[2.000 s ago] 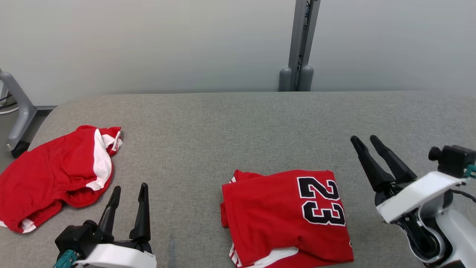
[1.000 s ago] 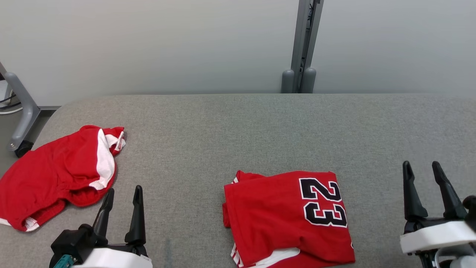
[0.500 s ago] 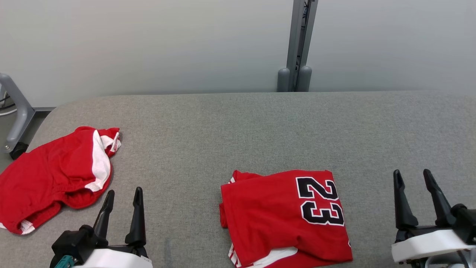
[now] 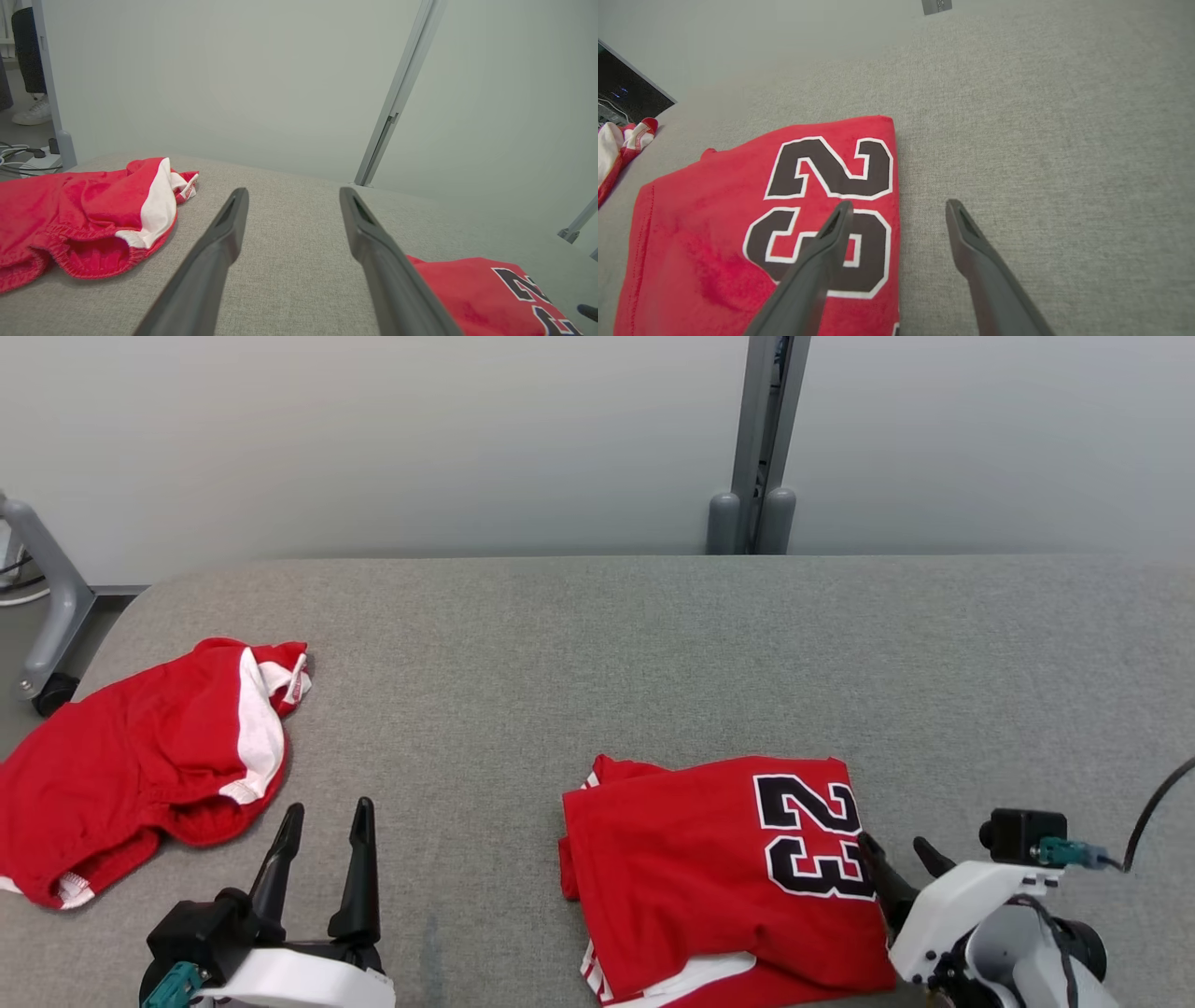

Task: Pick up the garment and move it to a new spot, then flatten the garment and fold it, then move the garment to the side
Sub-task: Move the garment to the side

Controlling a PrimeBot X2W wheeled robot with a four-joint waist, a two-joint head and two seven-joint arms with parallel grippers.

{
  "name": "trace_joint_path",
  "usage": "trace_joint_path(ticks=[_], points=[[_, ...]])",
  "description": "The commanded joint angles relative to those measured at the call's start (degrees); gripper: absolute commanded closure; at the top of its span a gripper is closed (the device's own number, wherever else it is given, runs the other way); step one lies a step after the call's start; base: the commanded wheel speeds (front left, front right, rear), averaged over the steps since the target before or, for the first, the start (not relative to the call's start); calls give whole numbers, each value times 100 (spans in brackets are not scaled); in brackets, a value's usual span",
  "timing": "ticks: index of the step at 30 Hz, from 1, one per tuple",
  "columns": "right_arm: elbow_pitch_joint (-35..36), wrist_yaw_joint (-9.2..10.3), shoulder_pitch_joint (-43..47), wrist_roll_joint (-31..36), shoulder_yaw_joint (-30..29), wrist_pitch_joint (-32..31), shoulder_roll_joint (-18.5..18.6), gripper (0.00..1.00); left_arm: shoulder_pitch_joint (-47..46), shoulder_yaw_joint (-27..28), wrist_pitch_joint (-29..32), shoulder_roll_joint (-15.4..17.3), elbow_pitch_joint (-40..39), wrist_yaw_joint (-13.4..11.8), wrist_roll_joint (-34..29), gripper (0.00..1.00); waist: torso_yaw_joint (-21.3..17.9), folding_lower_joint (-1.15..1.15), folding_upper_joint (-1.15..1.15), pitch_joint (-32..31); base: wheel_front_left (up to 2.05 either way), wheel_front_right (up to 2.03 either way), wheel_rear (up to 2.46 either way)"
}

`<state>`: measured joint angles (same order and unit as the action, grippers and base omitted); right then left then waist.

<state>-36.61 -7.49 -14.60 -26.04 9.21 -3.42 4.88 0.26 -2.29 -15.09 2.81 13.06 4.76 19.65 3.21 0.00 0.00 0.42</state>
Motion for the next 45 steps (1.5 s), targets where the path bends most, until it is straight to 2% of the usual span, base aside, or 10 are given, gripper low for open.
trace_joint_path(ticks=[1, 9, 10, 11, 19, 26, 27, 34, 45], points=[[-132, -1, -199, -184, -56, -107, 9, 0, -118, -9, -8, 20, 7, 12, -20, 0, 52, 0, 0, 27, 0, 0, 0], [-937, -1, -709, -1294, 51, -1122, -115, 0, -216, -61, -8, 21, 96, 39, 19, 0, 205, 0, 0, 120, 0, 0, 0], [-958, -1, -742, -1388, 83, -1138, -116, 55, -227, -64, -8, 20, 100, 45, 18, 0, 218, 0, 0, 135, 0, 0, 0], [-956, -1, -776, -1472, 114, -1107, -109, 100, -233, -67, -8, 20, 99, 47, 18, 0, 228, 0, 0, 154, 0, 0, 0], [-626, -1, -1177, -1551, 524, -610, 248, 100, -367, -164, -8, 17, -17, 82, 27, 0, 154, 0, 0, 403, 0, 0, 0], [-298, -1, -2099, -1402, 821, -117, 1110, 100, -749, -533, -8, 19, -297, 150, -36, 0, -130, 0, 0, 1083, 0, 0, 0], [-355, -1, -2406, -1324, 811, 12, 1393, 100, -901, -627, -8, 19, -379, 169, -71, 0, -214, 0, 0, 1336, 0, 0, 0], [-761, -1, -3311, -1236, 603, 488, 2119, 100, -1359, -757, -8, 29, -713, 222, -293, 0, -451, 0, 0, 2224, 0, 0, 0], [-1946, 0, -4525, -843, 180, 1109, 2621, 100, -1693, -824, -7, 153, -1177, 263, -493, 0, -563, 0, 0, 3108, 0, 0, 0]])
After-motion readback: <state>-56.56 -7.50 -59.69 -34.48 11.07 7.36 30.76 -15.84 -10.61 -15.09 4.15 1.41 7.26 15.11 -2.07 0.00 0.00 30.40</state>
